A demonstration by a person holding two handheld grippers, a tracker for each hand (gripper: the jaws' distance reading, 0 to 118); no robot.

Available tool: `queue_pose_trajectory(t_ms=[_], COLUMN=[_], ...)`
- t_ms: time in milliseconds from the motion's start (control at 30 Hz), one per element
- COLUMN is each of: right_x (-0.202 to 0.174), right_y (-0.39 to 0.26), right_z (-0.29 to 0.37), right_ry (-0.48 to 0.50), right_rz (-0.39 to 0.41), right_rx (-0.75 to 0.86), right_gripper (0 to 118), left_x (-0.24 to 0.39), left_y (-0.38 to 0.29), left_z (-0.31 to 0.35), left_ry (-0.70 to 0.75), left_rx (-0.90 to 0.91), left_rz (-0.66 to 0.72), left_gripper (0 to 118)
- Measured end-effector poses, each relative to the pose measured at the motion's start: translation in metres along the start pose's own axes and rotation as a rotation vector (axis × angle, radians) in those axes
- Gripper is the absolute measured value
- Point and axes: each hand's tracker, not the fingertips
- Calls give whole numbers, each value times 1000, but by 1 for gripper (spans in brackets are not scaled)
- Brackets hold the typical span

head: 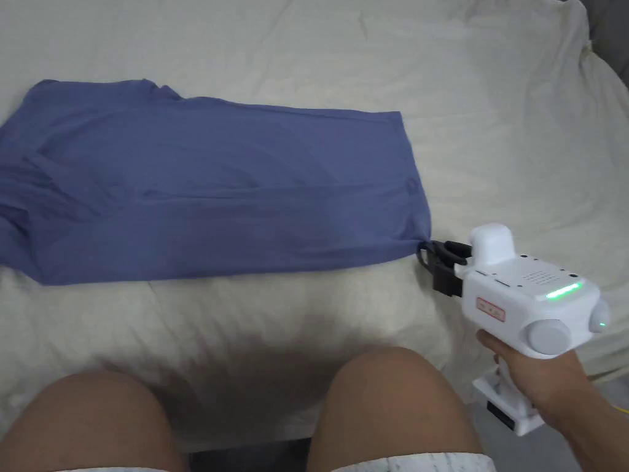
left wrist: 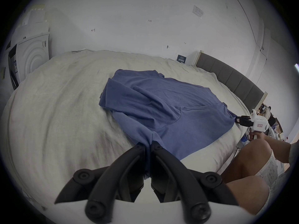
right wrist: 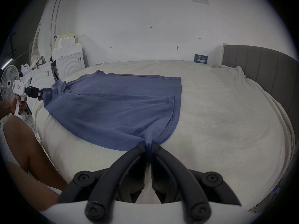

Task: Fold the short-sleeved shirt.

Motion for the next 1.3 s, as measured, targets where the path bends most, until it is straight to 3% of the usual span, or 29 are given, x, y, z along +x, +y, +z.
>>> queue_pose_trajectory(t_ms=[133,267,1300], right_x=[0,4,7], right_y=[5,17,15], right_z=[6,14,80], right_ry=[12,50,62], right_rz=[0,-52,-45], right_rx=[16,25,76], right_gripper=[6,6,6], left_x=[1,2,11], left_y=[-1,-2,-27], left_z=[3,7,77], left_ry=[-2,-11,-42], left_rx=[1,9,94], left_rz=[4,12,68], left_gripper=[6,6,6])
